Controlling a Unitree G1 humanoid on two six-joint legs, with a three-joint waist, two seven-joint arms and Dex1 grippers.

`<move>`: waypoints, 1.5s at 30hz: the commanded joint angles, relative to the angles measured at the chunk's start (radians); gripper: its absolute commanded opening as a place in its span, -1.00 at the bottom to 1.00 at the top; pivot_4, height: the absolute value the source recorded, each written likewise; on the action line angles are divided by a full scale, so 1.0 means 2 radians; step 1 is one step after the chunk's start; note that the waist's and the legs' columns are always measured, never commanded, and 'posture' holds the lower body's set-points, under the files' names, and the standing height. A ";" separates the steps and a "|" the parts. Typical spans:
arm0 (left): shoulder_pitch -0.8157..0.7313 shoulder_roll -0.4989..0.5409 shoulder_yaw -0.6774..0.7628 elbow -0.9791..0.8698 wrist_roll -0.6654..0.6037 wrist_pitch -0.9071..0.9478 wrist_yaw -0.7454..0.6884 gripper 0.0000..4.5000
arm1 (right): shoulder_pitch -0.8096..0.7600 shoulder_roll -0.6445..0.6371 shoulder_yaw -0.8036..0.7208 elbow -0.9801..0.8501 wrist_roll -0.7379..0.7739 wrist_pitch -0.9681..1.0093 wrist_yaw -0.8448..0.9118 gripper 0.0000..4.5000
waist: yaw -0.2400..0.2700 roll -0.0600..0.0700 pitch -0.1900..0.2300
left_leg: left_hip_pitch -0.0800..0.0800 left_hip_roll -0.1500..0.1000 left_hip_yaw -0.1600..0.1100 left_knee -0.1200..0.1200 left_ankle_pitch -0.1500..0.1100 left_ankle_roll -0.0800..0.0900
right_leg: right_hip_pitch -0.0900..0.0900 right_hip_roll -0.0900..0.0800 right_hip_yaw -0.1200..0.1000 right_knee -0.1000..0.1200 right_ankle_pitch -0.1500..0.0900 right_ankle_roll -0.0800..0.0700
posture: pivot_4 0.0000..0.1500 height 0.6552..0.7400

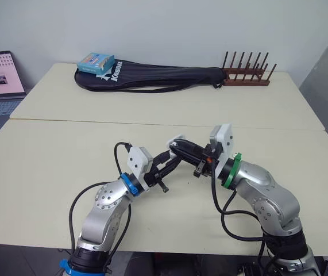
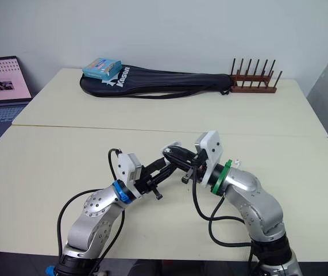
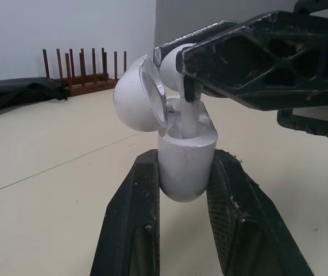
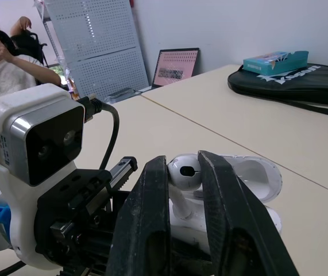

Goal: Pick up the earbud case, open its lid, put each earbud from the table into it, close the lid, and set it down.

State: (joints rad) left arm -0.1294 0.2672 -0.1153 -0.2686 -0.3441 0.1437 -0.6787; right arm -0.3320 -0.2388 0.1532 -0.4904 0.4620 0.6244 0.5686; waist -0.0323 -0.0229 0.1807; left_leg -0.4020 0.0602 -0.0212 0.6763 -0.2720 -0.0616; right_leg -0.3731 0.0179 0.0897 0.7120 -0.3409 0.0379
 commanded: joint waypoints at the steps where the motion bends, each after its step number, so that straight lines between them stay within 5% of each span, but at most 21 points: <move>1: -0.010 -0.006 0.001 -0.017 -0.005 -0.010 0.005 -0.67 | 0.009 -0.001 0.014 -0.001 -0.011 -0.021 -0.001 -0.83 | 0.000 0.000 0.000 | 0.000 0.000 0.000 0.000 0.000 0.000 | 0.000 0.000 0.000 0.000 0.000 0.000 | 1.00 0.43; 15: -0.011 -0.008 0.000 -0.018 -0.004 -0.011 0.009 -0.67 | 0.037 -0.002 0.034 -0.001 -0.028 -0.043 -0.011 -0.83 | 0.000 0.000 0.000 | 0.000 0.000 0.000 0.000 0.000 0.000 | 0.000 0.000 0.000 0.000 0.000 0.000 | 1.00 0.43; 16: -0.010 -0.007 -0.001 -0.018 -0.004 -0.011 0.009 -0.67 | 0.037 -0.002 0.032 -0.002 -0.027 -0.044 -0.013 -0.51 | 0.000 0.000 0.000 | 0.000 0.000 0.000 0.000 0.000 0.000 | 0.000 0.000 0.000 0.000 0.000 0.000 | 1.00 0.43; 19: -0.008 -0.004 -0.002 -0.017 0.000 -0.013 0.008 -0.67 | 0.034 -0.015 0.018 -0.011 -0.033 -0.048 -0.017 -0.08 | 0.000 0.000 0.000 | 0.000 0.000 0.000 0.000 0.000 0.000 | 0.000 0.000 0.000 0.000 0.000 0.000 | 1.00 0.43; 26: -0.004 -0.002 0.003 -0.006 0.005 -0.014 0.013 -0.67 | 0.044 -0.087 -0.069 -0.073 0.018 -0.018 0.000 -0.07 | 0.001 0.000 0.000 | 0.000 0.000 0.000 0.000 0.000 0.000 | 0.000 0.000 0.000 -0.001 0.000 0.000 | 1.00 0.43; 34: 0.004 0.013 0.025 0.020 0.021 -0.042 0.017 -0.67 | 0.194 -0.215 -0.223 -0.068 -0.004 -0.080 0.066 -0.07 | 0.002 0.000 0.000 | -0.001 0.000 0.001 0.000 0.000 0.000 | 0.001 0.000 0.000 -0.002 0.000 0.000 | 1.00 0.43; 42: 0.015 0.033 0.040 0.032 0.019 -0.055 0.008 -0.67 | 0.337 -0.223 -0.336 0.015 -0.041 -0.181 0.108 -0.07 | 0.000 0.000 0.000 | 0.001 0.000 0.004 -0.001 0.000 0.000 | 0.001 0.000 0.001 -0.002 0.000 0.000 | 1.00 0.43; 45: 0.018 0.034 0.042 0.033 0.019 -0.057 0.007 -0.67 | 0.364 -0.222 -0.358 0.044 -0.045 -0.201 0.120 0.19 | 0.000 0.000 0.000 | 0.001 0.000 0.004 -0.001 0.000 0.000 | 0.002 0.000 0.002 -0.002 0.000 0.000 | 1.00 0.43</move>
State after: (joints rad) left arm -0.0918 0.3320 -0.0449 -0.1855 -0.2992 0.0557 -0.6626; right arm 0.3881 -0.6729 -0.5204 -0.4089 0.3741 0.2576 0.7940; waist -0.0316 -0.0232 0.1811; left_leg -0.4001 0.0593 -0.0131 0.6752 -0.2722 -0.0614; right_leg -0.3696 0.0175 0.0925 0.7072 -0.3410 0.0382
